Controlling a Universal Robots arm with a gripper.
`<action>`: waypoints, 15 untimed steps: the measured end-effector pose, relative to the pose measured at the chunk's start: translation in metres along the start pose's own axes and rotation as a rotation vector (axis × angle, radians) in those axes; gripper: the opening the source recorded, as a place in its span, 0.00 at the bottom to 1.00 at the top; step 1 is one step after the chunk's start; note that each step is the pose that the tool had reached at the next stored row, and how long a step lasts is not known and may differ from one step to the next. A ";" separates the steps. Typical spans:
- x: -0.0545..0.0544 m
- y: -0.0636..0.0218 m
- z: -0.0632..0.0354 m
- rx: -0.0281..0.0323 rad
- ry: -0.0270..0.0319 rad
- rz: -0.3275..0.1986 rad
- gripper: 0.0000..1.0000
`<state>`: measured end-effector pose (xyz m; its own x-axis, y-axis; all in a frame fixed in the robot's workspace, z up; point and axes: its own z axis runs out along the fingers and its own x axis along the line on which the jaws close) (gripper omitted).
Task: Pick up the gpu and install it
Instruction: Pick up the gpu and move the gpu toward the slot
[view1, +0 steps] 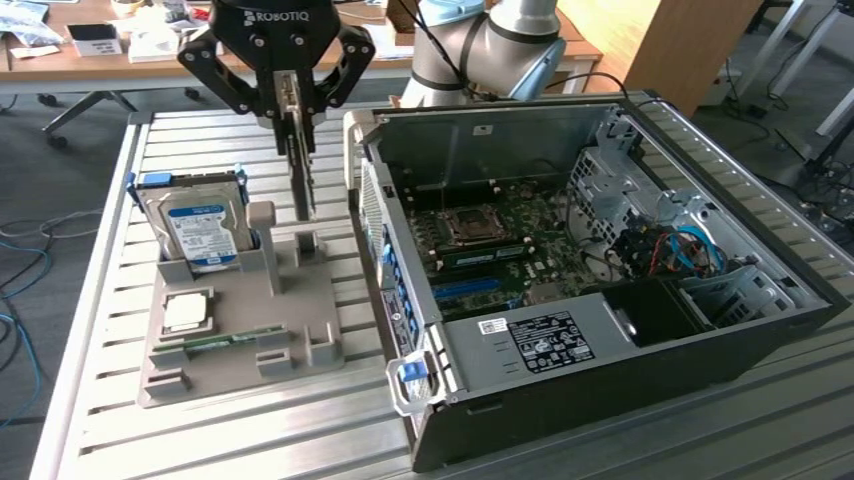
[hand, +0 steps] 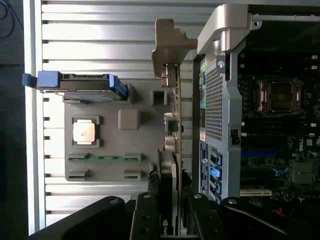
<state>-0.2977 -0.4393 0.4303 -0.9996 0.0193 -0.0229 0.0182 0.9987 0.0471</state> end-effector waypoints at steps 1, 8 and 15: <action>0.000 0.0000 0.0000 0.0000 0.0000 0.000 0.27; -0.004 0.0001 0.0001 -0.0001 0.0000 0.000 0.27; -0.008 0.0001 0.0002 0.0000 0.0000 0.000 0.27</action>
<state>-0.2901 -0.4393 0.4303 -0.9995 0.0194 -0.0229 0.0183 0.9987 0.0471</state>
